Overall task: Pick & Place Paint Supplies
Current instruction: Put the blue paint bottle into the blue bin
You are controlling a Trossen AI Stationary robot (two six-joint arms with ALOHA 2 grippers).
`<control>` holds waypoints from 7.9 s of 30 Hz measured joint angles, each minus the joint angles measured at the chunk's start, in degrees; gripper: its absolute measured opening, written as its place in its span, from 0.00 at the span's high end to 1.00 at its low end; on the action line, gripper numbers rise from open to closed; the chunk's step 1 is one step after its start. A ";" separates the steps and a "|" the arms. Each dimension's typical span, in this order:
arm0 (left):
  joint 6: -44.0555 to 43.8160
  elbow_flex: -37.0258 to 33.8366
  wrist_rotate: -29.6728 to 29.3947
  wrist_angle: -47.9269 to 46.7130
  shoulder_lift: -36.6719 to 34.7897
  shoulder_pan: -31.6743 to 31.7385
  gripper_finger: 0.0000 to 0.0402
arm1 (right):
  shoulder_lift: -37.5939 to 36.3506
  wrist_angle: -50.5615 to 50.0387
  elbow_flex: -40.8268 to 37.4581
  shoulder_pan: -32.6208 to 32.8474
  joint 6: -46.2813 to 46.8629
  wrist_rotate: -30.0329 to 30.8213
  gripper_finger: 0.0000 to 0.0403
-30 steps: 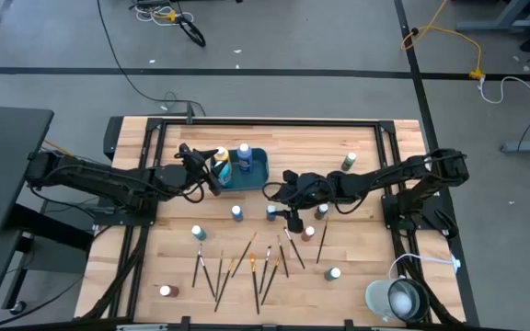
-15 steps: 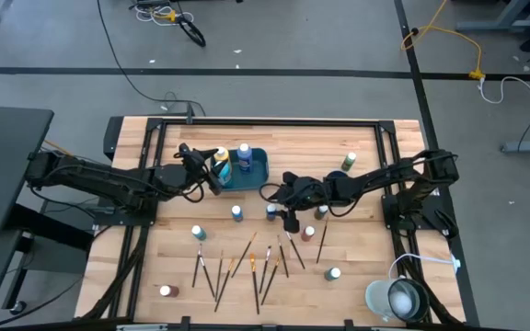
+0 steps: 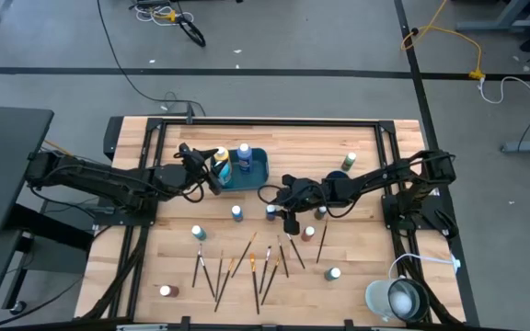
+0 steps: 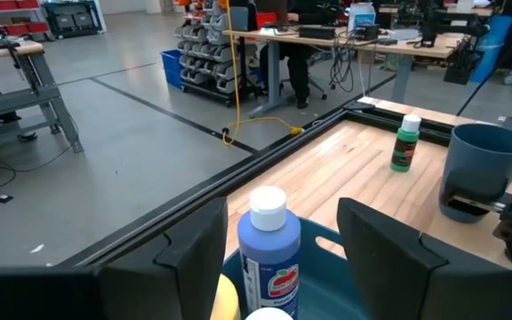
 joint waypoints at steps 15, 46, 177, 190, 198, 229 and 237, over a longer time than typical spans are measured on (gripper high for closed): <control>0.80 0.00 0.00 0.02 0.00 0.00 0.45 | -4.37 0.88 1.53 0.00 1.11 -0.05 0.71; 4.37 0.04 1.97 6.09 0.00 0.00 0.45 | 0.58 -1.79 12.48 -16.93 -6.36 1.33 0.70; -8.00 0.00 28.55 -0.01 21.09 -7.52 0.45 | -4.11 -18.09 12.50 2.71 -4.85 0.44 0.51; -9.21 0.00 28.85 -1.17 21.09 -7.50 0.68 | -4.09 -18.07 12.48 2.72 -4.90 0.44 0.51; -11.87 -0.02 28.96 1.77 21.03 -7.52 0.68 | -4.09 -18.07 12.48 2.72 -4.90 0.44 0.51; -3.67 5.44 11.47 5.86 20.98 1.81 0.68 | -4.07 -16.88 12.46 2.71 -6.50 0.44 0.51; -3.30 5.44 13.12 0.34 20.98 4.20 0.68 | -4.07 -16.39 12.46 2.47 -6.54 0.44 0.51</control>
